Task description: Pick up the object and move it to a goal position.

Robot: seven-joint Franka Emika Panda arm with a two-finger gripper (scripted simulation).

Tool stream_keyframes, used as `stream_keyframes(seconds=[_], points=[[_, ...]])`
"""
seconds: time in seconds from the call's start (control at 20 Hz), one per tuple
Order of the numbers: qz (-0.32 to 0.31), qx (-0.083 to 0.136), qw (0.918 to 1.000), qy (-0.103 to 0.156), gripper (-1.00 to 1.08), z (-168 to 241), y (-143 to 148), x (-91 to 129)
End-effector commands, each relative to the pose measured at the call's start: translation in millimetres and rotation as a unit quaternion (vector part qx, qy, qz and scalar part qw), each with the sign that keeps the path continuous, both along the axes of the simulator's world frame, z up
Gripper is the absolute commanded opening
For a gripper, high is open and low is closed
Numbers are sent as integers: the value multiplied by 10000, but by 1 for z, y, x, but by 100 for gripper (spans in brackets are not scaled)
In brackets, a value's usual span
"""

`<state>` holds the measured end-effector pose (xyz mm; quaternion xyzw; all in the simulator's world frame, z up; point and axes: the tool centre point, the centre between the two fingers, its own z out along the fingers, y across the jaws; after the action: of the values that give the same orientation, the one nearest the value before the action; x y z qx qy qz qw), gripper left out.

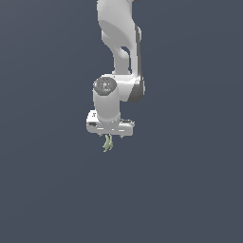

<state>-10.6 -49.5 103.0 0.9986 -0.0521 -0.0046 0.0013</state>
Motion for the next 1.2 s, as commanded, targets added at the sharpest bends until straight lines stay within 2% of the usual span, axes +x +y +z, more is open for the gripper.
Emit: stream_keyframes(seconds=[0.0,0.4,0.85,1.15], points=[[-103,7,9999,-33,100,-8,-11,1],[-147,7,9999,-34,100,-15,-15,1],[-158,8,9999,-43,100,-53,-16,0],[-160,9,9999,-45,100,-63,-17,1]])
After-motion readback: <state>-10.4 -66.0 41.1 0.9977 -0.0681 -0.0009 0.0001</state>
